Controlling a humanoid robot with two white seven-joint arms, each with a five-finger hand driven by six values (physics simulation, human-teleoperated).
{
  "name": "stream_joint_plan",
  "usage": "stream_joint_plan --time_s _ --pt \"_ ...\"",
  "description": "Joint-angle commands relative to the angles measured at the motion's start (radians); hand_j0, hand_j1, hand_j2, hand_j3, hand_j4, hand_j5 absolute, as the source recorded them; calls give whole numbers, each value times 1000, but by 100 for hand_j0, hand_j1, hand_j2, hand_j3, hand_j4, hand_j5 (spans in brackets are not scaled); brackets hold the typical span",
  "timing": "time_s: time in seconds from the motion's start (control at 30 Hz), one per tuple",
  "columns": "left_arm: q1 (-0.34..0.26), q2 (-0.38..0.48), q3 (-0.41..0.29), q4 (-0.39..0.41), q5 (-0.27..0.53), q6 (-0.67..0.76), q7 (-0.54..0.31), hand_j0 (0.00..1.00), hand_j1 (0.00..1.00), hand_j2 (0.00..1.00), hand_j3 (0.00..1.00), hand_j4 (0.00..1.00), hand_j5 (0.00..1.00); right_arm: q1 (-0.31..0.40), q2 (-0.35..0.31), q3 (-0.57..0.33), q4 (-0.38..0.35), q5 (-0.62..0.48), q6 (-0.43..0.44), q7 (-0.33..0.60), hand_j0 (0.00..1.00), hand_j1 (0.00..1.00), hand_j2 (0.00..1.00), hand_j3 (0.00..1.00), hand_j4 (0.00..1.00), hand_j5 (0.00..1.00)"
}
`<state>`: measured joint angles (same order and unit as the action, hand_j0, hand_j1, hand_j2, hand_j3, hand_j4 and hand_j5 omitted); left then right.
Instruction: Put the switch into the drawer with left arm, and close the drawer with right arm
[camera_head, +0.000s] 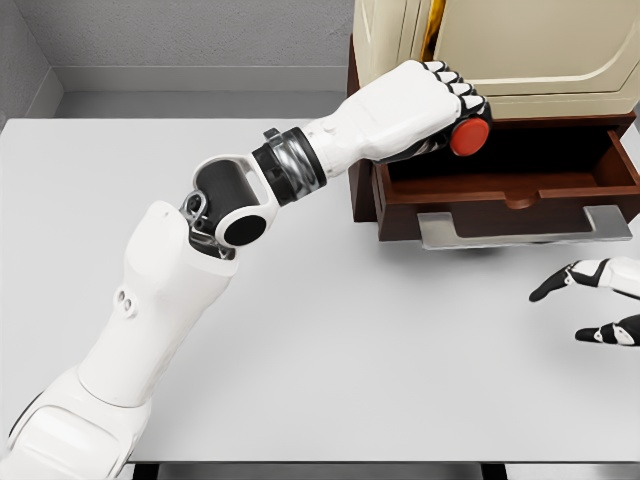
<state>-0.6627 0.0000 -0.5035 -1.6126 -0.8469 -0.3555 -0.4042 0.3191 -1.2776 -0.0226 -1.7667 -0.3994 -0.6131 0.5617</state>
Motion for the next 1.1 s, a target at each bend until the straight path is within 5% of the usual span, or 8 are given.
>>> stream_joint_plan --time_s 0.0,0.97,1.07 --pt "0 0 0 -1 5 1 1 64 64 64 64 64 64 0 -2 1 0 -12 2 0 73 73 73 73 73 73" --pt "3 0 -4 -6 3 1 1 73 73 73 73 73 73 -6 0 1 0 -12 2 0 73 73 73 73 73 73" --pt "11 0 -3 -29 28 -10 1 85 85 85 85 85 85 -6 0 1 0 -12 2 0 73 73 73 73 73 73"
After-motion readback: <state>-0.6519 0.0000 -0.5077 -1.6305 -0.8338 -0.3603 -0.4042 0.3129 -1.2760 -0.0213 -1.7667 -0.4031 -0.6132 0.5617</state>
